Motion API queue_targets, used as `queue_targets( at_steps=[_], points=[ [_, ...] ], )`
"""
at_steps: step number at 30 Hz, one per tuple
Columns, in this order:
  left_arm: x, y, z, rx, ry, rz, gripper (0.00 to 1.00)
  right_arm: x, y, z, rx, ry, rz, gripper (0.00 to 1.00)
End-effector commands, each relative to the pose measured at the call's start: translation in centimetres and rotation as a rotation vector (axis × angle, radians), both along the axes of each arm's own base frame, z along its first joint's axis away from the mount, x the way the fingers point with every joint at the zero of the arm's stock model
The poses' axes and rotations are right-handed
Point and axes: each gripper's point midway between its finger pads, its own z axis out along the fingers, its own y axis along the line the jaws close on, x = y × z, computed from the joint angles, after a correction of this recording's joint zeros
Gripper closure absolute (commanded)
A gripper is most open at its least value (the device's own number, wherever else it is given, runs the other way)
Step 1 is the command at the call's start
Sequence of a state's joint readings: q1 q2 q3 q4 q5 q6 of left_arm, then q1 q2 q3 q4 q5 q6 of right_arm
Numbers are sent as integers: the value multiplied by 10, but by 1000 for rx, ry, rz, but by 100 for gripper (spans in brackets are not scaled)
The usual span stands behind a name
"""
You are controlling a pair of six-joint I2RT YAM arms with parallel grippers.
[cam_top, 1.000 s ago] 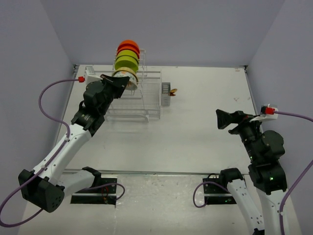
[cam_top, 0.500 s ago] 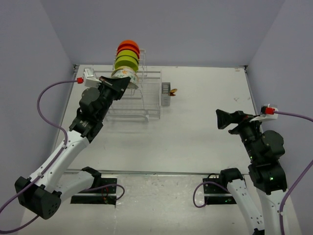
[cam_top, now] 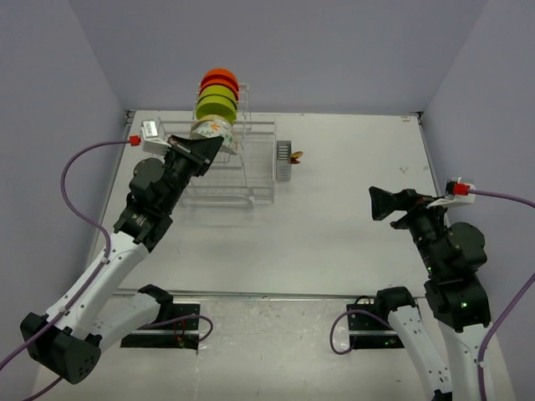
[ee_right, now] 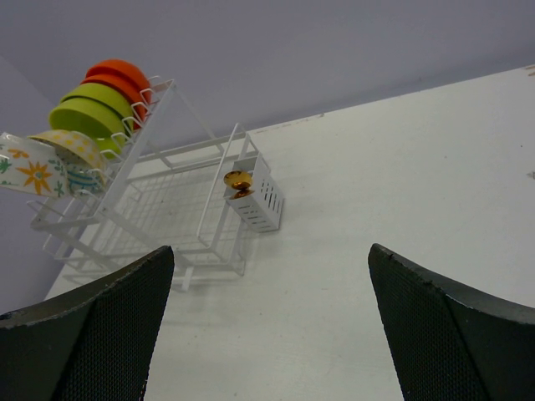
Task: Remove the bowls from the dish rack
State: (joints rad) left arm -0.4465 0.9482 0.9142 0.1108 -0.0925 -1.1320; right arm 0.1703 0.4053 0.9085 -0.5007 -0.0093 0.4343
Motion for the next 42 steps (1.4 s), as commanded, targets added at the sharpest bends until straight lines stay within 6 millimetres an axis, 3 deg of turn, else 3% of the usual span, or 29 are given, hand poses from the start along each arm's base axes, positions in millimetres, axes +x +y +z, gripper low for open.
queue_targets(
  at_steps=[1,11,21,24,29,30,32,38,42],
  points=[
    [-10,0,24,-8,-112,-18,100,0,-3,16,7,-40,-17,1],
    [-20,-11,9,64,-114,-89,100,-1,-5,16,-3,-23,-28,1],
    [-34,-47,-3,245,-176,-271,100,8,0,16,-6,23,-11,1],
    [-38,-68,-7,316,-198,-351,100,13,7,20,-11,50,27,1],
    [-58,-123,-10,448,-255,-510,100,23,23,16,-22,113,111,1],
    [-56,-134,-23,495,-250,-541,100,28,27,9,-27,154,129,1],
    [-64,-153,-29,522,-267,-603,100,29,30,11,-25,176,143,1],
    [-69,-210,-88,697,-292,-743,100,39,28,-9,-63,286,132,1],
    [-61,-226,-114,721,-270,-747,100,48,23,-35,-82,361,100,1]
  ],
)
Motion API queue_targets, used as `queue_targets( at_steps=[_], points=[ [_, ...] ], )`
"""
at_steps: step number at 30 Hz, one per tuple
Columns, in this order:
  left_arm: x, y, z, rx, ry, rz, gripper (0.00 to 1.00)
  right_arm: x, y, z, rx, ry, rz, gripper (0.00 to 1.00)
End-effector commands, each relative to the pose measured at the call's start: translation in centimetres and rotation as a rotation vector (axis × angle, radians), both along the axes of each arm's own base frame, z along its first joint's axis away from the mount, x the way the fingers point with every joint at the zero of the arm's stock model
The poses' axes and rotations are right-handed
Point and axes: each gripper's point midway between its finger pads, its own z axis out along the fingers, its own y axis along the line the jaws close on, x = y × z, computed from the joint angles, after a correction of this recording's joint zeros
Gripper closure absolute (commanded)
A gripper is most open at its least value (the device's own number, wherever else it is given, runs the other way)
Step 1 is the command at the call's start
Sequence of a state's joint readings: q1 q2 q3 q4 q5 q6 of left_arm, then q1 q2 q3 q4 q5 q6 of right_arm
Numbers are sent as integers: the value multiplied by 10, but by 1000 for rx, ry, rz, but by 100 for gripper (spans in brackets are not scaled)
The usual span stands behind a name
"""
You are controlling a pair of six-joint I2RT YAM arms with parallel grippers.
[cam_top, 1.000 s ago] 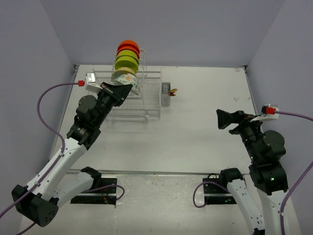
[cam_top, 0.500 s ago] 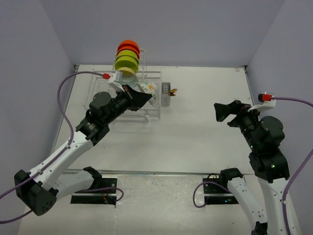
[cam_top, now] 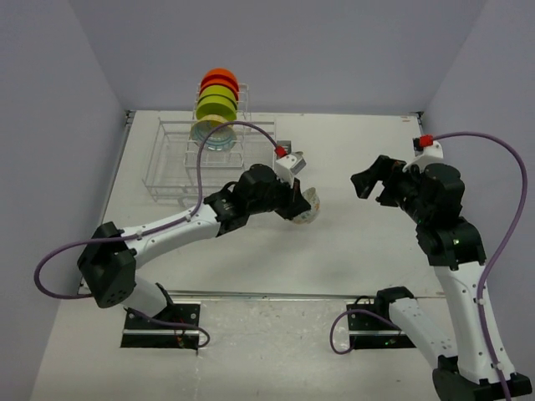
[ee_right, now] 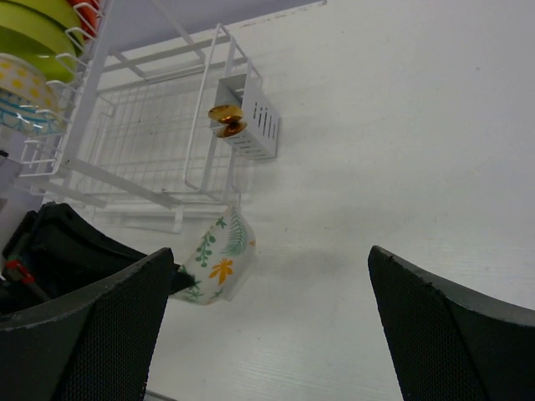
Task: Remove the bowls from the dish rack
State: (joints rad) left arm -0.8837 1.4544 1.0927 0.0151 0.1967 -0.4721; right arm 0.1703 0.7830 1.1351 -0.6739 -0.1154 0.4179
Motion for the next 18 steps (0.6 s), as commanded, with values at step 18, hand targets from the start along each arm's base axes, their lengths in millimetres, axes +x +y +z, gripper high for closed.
queue_targets(
  at_steps=[18],
  points=[
    [-18,-63,23,68,-474,-248,100,25,22,-101,-24,374,101,7]
  ],
)
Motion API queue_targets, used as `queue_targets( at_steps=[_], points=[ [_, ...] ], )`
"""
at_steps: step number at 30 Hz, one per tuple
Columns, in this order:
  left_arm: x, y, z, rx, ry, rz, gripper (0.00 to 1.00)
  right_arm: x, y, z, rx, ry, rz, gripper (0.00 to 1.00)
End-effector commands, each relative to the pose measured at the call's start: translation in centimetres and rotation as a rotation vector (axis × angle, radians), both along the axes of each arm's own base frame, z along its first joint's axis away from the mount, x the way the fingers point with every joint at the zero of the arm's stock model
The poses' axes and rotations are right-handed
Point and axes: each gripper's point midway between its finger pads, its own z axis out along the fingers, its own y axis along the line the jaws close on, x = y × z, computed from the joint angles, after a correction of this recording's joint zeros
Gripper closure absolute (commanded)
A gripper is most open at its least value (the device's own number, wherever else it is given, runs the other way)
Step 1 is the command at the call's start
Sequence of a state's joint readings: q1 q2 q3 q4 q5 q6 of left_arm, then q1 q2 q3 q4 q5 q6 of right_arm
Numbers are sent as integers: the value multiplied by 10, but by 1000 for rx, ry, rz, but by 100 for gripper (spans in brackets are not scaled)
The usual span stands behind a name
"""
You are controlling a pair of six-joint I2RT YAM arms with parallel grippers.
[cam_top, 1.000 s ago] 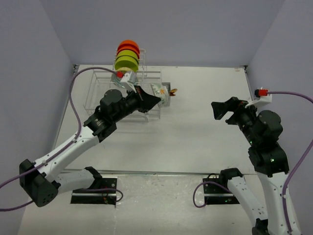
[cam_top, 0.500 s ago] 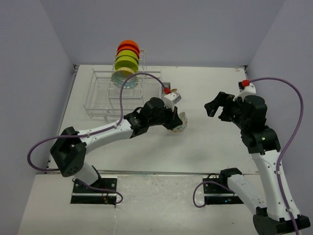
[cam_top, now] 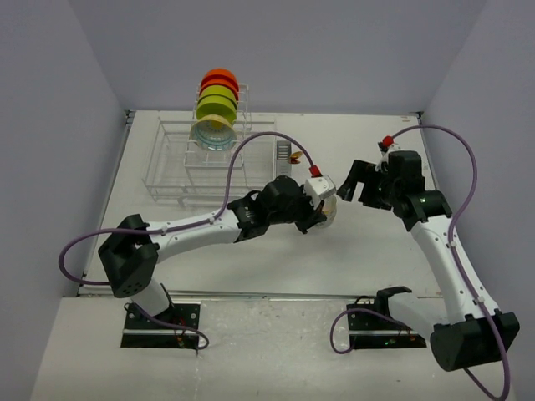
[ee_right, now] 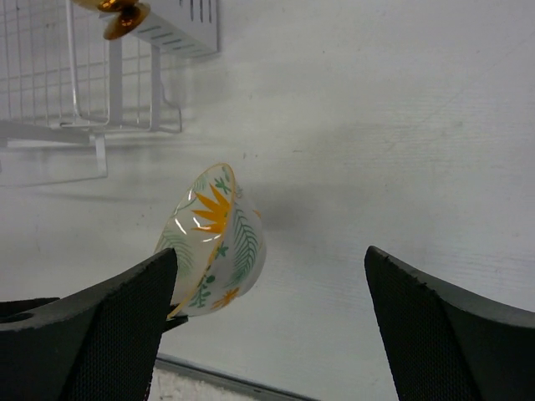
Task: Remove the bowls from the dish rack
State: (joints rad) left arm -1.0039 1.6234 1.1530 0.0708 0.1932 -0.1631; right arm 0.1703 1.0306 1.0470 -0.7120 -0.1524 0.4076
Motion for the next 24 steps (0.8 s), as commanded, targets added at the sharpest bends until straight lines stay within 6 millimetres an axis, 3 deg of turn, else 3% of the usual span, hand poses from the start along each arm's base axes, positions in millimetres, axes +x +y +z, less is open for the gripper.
queue_targets(
  at_steps=[1,9,12,17,20,22,23,24],
  points=[
    [0,-13,65,-102,-247,-57,100,-3,14,1,39,40,69,9],
    [-7,-21,66,-30,-342,-96,100,-7,24,-24,9,140,123,23],
    [-9,-22,63,-9,-355,-109,100,-12,30,-37,16,182,154,33],
    [-6,-24,56,21,-365,-98,100,-14,39,-49,30,215,188,73],
    [-2,-22,47,45,-364,-80,100,-13,42,-52,47,214,192,81],
    [2,-21,41,66,-368,-57,100,-11,46,-52,61,206,203,90],
    [4,-20,43,67,-373,-50,100,-10,46,-54,65,212,201,100],
    [4,-19,40,73,-370,-46,100,-9,47,-55,69,210,197,100]
  ],
)
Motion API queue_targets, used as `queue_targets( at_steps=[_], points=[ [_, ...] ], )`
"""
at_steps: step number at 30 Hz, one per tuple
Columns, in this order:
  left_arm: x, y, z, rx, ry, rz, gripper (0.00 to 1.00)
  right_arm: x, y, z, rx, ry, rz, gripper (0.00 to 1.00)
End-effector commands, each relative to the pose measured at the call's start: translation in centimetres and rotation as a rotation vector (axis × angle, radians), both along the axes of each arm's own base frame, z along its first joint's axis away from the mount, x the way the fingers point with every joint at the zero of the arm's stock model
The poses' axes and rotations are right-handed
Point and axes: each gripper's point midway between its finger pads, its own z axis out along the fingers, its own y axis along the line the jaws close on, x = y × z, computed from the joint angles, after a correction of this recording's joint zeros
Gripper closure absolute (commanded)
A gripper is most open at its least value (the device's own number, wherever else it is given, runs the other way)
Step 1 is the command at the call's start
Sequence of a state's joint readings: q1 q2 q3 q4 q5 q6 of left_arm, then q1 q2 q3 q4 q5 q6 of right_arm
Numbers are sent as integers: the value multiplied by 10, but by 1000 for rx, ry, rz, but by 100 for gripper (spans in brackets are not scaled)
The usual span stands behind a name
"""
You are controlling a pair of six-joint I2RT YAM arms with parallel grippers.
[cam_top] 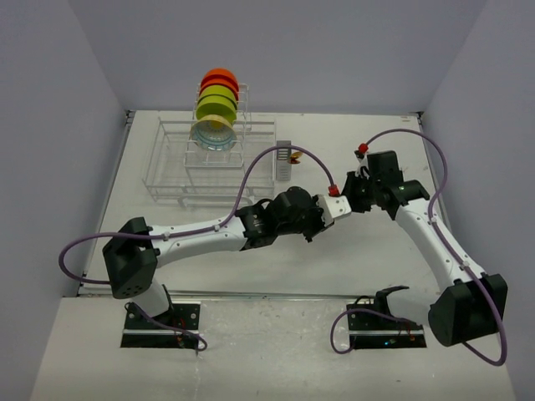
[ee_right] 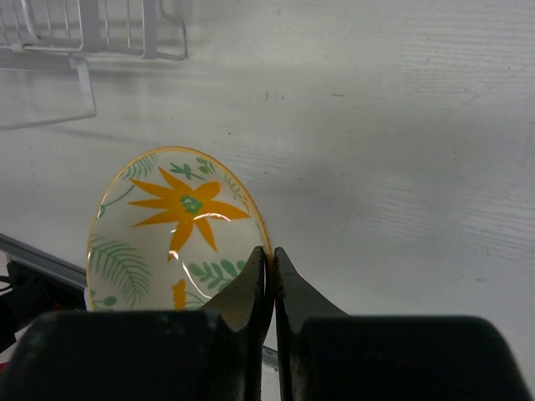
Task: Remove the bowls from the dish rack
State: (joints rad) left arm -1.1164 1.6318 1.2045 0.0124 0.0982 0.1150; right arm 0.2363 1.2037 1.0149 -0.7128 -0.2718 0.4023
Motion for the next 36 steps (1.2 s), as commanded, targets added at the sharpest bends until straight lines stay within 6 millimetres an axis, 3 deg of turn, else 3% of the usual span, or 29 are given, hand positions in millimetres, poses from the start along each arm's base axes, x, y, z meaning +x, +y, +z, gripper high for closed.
queue_targets(
  at_steps=[1,8,11,12,14,16,18,22,23,25,26,28,29,30,31,32,33,34,36],
  points=[
    [28,-2,35,-63,-110,85,100,2,12,1,49,-16,47,100],
    [37,10,26,-39,-120,163,100,21,17,2,95,-50,-15,100],
    [43,16,27,-33,-124,212,100,35,9,4,73,-89,-86,100],
    [44,18,25,-26,-117,229,87,40,8,5,69,-103,-102,100],
    [45,21,26,-26,-110,251,44,48,-2,4,46,-122,-167,100],
    [46,26,35,-49,-107,278,33,59,-9,7,40,-167,-212,100],
    [43,31,48,-80,-95,288,0,75,-19,11,41,-227,-268,100],
    [37,43,72,-135,-69,322,0,114,-42,4,12,-305,-386,100],
    [36,49,76,-126,-58,341,0,125,-48,-7,-4,-299,-416,100],
    [41,69,90,-158,-1,477,0,153,-64,-4,-48,-387,-511,100],
    [44,81,100,-145,18,544,0,162,-70,-22,-70,-355,-547,100],
    [60,115,118,-190,48,791,0,184,-78,-20,-80,-387,-601,100],
    [64,125,145,-245,56,863,0,191,-80,-23,-85,-384,-611,100],
    [66,149,144,-227,71,983,0,198,-82,-38,-102,-359,-627,100],
    [69,160,166,-276,75,1034,0,207,-85,-34,-94,-368,-651,100],
    [70,173,167,-267,84,1081,0,209,-87,-52,-102,-315,-662,100],
    [72,179,176,-292,92,1101,0,213,-88,-54,-101,-296,-666,100],
    [82,193,181,-312,98,1143,0,222,-91,-44,-98,-295,-681,100],
    [92,203,192,-382,166,1154,0,223,-97,-50,-131,-255,-717,96]
  ],
)
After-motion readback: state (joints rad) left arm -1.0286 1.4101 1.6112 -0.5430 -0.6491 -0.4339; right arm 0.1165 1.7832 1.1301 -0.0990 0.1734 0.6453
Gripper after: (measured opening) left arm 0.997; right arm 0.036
